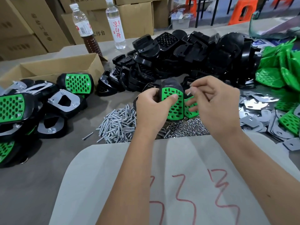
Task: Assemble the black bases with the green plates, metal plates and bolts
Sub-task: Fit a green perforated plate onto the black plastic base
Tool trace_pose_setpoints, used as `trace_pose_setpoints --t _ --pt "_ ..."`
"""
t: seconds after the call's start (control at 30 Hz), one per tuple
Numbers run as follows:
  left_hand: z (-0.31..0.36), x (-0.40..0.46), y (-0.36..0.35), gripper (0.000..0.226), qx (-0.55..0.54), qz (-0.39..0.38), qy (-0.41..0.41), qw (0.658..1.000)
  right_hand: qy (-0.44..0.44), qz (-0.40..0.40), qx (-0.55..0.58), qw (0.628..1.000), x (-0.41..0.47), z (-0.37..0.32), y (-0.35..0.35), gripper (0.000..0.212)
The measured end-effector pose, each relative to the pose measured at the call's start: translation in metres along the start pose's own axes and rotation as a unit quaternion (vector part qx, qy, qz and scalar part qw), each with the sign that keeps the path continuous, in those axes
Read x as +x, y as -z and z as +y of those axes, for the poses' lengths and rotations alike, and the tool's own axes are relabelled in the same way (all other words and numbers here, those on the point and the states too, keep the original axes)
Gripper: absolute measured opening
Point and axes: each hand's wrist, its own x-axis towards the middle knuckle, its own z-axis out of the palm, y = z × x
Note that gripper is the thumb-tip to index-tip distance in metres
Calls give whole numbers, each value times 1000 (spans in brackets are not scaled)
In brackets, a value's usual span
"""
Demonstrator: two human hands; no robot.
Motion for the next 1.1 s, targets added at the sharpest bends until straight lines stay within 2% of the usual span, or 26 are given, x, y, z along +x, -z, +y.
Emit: trace_pose_setpoints --t 0.1,0.23,0.4,0.5,0.6,0.7,0.77,0.87,0.97,1.03,1.1 --pt "3 -4 -3 16 -19 -30 2 999 19 34 -3 999 0 -2 1 6" --pt "3 -6 -5 14 -44 -24 8 999 19 39 -5 999 -1 1 -1 7" --pt "2 -6 -2 7 -46 -35 4 998 22 -25 -50 998 2 9 -2 5" --pt "3 -8 -4 5 -65 -43 -5 997 36 -22 -68 997 4 12 0 3" --pt "4 -7 -3 4 -115 -32 19 993 -29 -34 38 998 4 8 0 9" --pt "6 -6 1 4 -148 -77 17 986 -137 -1 185 973 5 4 0 11" --pt "7 -5 5 7 -158 -99 -2 982 -165 2 208 964 7 5 1 24" --pt "8 -3 10 7 -157 -93 -4 983 -156 -10 172 973 3 5 -4 27" --pt "11 0 13 8 -187 -28 22 982 -119 -35 125 984 -1 2 -9 29" --pt "12 4 20 3 -188 34 21 981 -32 -80 -13 996 -3 -1 -10 26" --pt "10 7 29 11 -190 86 32 977 59 -194 -162 966 -10 -9 -15 23"
